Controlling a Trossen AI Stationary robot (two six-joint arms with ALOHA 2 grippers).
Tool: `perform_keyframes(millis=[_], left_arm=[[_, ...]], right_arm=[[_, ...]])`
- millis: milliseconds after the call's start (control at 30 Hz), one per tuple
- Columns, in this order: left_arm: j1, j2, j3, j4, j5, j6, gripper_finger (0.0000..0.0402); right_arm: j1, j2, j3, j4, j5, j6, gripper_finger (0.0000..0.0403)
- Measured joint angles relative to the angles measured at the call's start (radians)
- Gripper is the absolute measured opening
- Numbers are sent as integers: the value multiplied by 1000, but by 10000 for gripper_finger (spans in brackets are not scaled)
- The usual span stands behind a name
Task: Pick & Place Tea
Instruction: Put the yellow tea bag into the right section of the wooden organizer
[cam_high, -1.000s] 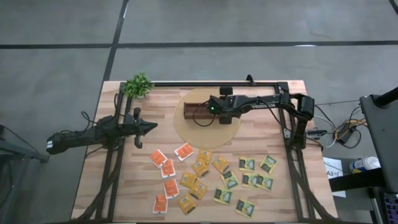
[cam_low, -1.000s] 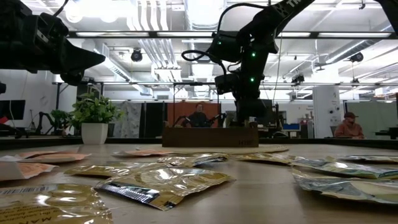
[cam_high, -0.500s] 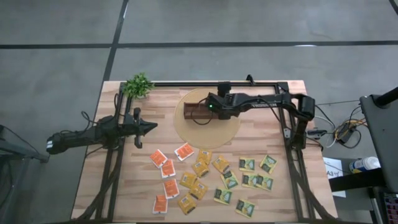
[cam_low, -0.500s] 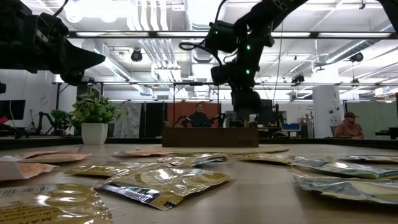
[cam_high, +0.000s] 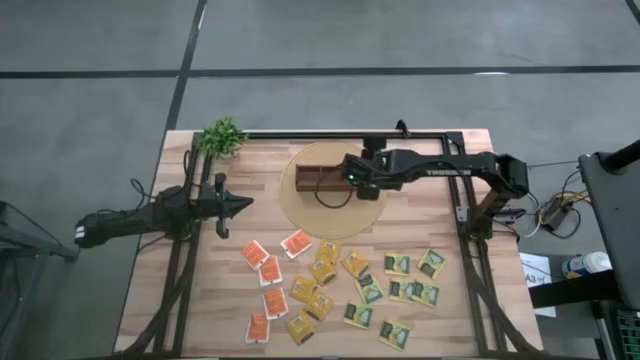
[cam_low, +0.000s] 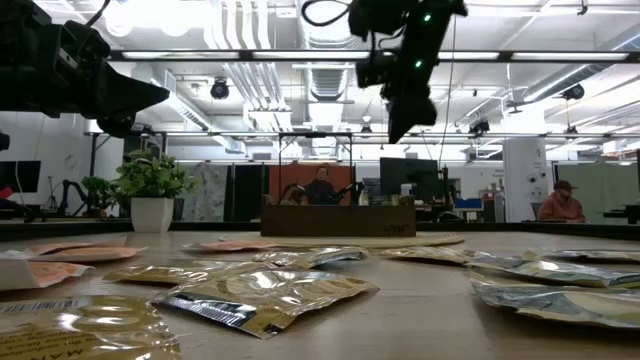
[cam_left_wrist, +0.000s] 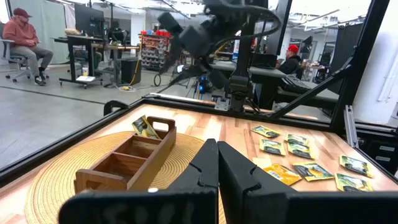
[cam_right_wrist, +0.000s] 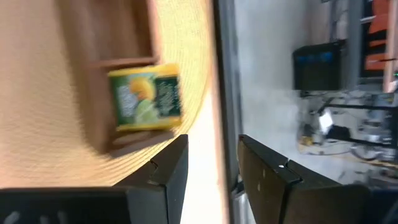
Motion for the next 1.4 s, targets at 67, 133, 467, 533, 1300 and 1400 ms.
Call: perform_keyframes(millis=[67,133,467,533,1300,1400], left_arm=[[0,0,0,0,0,0,0],[0,1,0,0,0,0,0],[0,3,0,1,0,0,0],[0,3,0,1,0,0,0],[0,5,0,1,0,0,0],[0,8,0,1,0,0,0]], right_arm=[[16,-20,-4,-34,-18,49,135],[31,-38,-4,-73,-40,97,135],[113,-101,-37,-228,-281,292,134],[137,-114,-74,-227,-310,317,134],[412,-248,-371,9,-735,618,134],[420,-235,-352,-1,-831,463,134]])
